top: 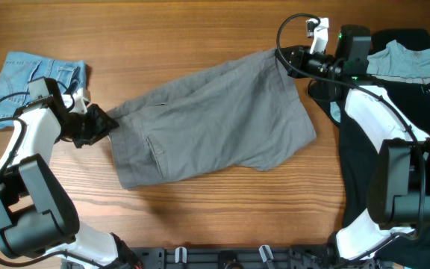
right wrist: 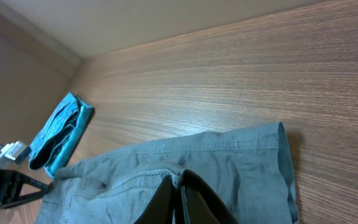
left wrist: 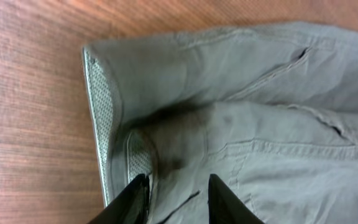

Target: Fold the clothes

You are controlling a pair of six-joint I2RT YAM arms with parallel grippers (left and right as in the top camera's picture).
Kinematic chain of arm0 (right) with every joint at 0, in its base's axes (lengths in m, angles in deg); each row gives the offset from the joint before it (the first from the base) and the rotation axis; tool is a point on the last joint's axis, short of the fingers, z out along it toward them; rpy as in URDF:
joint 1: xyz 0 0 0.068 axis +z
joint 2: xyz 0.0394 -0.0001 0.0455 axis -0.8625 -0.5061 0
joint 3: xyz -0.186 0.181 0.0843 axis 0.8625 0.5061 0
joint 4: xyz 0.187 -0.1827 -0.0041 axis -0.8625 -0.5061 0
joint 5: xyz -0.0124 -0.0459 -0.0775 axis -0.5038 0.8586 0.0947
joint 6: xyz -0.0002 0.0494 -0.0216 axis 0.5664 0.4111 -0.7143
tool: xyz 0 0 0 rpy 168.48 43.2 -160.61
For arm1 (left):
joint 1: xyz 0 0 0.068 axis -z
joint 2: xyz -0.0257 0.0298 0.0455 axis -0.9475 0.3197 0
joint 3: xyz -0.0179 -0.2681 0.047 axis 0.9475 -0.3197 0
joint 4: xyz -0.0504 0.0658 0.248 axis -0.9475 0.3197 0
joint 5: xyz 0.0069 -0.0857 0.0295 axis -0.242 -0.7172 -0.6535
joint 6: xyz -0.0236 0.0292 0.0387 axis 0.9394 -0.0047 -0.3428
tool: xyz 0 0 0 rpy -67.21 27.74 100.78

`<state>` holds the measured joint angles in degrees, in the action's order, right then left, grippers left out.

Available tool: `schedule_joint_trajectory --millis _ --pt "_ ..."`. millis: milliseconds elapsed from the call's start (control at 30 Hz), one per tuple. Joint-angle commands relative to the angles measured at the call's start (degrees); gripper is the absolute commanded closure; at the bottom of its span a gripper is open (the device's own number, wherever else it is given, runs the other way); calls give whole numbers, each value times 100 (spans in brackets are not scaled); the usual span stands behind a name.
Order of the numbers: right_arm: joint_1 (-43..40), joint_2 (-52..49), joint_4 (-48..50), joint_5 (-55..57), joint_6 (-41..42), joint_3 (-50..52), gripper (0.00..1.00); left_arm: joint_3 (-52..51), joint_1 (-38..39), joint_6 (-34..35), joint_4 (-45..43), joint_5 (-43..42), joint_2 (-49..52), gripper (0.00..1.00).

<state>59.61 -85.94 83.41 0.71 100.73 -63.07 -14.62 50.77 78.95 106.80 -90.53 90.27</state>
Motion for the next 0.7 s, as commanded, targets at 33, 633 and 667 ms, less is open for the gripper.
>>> schedule_joint_trajectory --millis 33,633,667 --pt "13 61 28 63 20 -50 95 -37 22 17 -382 -166 74 70" --pt "278 50 479 557 199 -50 95 -31 -1097 17 -74 -605 -966 96" --pt "350 46 404 761 199 -50 95 -37 -1019 13 -20 -640 -944 72"
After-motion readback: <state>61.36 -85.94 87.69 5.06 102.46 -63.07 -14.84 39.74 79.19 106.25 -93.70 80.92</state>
